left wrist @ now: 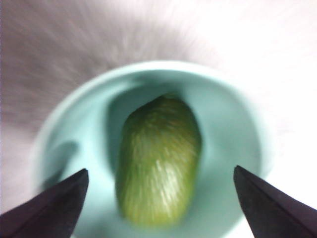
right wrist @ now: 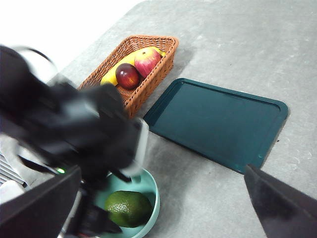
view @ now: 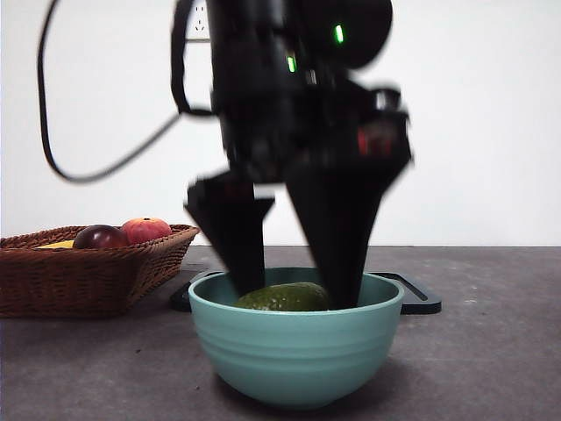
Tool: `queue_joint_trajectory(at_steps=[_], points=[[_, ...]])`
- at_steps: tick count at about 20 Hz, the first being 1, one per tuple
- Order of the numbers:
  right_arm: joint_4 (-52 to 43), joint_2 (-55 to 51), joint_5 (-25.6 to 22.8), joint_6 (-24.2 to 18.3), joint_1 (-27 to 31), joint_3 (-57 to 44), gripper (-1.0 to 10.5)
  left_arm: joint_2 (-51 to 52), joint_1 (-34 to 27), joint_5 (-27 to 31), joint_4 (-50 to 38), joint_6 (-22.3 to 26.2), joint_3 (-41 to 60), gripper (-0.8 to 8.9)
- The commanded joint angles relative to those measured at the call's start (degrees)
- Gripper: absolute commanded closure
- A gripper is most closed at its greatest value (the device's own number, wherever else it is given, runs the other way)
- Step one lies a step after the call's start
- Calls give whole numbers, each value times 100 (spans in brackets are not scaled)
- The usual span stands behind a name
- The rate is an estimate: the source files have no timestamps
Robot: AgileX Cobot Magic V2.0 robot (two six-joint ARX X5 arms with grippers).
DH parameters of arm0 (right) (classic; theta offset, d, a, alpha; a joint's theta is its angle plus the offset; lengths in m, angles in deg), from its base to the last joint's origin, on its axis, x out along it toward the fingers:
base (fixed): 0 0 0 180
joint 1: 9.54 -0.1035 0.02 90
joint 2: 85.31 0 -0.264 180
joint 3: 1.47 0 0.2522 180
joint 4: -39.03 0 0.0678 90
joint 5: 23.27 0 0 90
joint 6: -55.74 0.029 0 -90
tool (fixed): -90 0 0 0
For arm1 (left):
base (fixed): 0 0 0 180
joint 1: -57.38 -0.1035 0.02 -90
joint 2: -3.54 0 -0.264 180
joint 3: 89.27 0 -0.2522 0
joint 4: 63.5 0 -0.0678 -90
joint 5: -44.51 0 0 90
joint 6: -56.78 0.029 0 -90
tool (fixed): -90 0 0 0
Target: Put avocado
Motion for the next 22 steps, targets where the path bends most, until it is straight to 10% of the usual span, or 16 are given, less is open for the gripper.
queue_joint_trajectory(at_steps=[1, 13, 22], points=[[-37, 28, 7, 35, -17, 94, 375, 444, 74, 11, 20, 59, -157, 287], [57, 46, 7, 37, -33, 94, 375, 3405, -92, 356, 487, -592, -61, 260], [310, 162, -15, 20, -210, 94, 376, 6513, -92, 1150, -461, -1467, 2540, 260]])
